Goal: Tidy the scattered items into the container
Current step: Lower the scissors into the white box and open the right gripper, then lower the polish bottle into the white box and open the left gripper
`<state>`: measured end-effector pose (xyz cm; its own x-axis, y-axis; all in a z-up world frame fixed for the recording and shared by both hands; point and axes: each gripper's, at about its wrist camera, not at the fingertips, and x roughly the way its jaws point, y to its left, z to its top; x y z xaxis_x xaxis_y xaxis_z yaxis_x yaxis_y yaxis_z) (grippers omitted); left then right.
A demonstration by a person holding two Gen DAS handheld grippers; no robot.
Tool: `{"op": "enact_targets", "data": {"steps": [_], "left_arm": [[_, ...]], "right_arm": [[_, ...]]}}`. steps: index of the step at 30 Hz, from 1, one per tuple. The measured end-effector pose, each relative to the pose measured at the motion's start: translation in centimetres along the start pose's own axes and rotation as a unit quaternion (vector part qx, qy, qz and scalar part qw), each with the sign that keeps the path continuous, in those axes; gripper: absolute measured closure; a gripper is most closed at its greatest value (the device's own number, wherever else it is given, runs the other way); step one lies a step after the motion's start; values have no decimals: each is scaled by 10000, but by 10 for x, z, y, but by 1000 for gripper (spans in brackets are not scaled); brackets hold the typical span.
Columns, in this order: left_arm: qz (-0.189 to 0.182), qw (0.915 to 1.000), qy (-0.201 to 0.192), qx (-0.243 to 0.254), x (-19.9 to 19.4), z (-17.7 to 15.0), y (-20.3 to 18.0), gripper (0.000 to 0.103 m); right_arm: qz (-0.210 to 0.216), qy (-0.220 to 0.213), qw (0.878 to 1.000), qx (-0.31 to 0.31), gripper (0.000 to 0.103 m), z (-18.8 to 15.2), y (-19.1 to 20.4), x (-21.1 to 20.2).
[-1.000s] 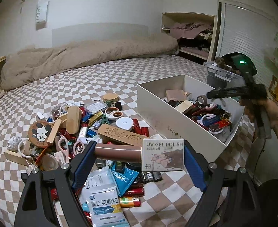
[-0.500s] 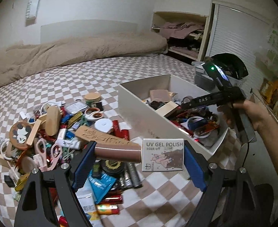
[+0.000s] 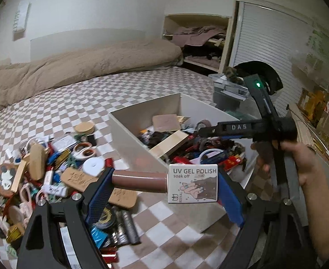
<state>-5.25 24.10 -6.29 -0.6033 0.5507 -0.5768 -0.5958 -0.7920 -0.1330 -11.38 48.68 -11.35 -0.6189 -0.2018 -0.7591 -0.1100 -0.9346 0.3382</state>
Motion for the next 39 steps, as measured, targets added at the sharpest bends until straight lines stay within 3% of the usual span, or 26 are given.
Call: {"op": "enact_targets", "data": {"steps": [9,14,20,25,30,35,39], "left_arm": [[-350,9979,0,538,30,12,-29,16],[-688,9917,128,1080,50,16,-43,16],[-838,9734,784,1983,72,20,-58,16],[-1063,9603,1313,2218,85,19,-60,16],[-1263,9401,1648,2703,92,12,-67,16],[-1537,9245,1990,2865,94,15,-67,16],[-1669,9183,2308,2749,100,16,-64,16]], "right_arm": [[365,-636,9965,411,18,-17,-9,-34],[418,-886,9942,446,18,-22,-11,-48],[511,-1091,9921,343,18,-23,-8,-65],[576,-1104,9920,224,18,-24,-3,-65],[422,-924,9946,197,18,-27,-6,-50],[434,-839,9951,278,18,-29,-11,-44],[450,-831,9952,249,18,-30,-12,-44]]}}
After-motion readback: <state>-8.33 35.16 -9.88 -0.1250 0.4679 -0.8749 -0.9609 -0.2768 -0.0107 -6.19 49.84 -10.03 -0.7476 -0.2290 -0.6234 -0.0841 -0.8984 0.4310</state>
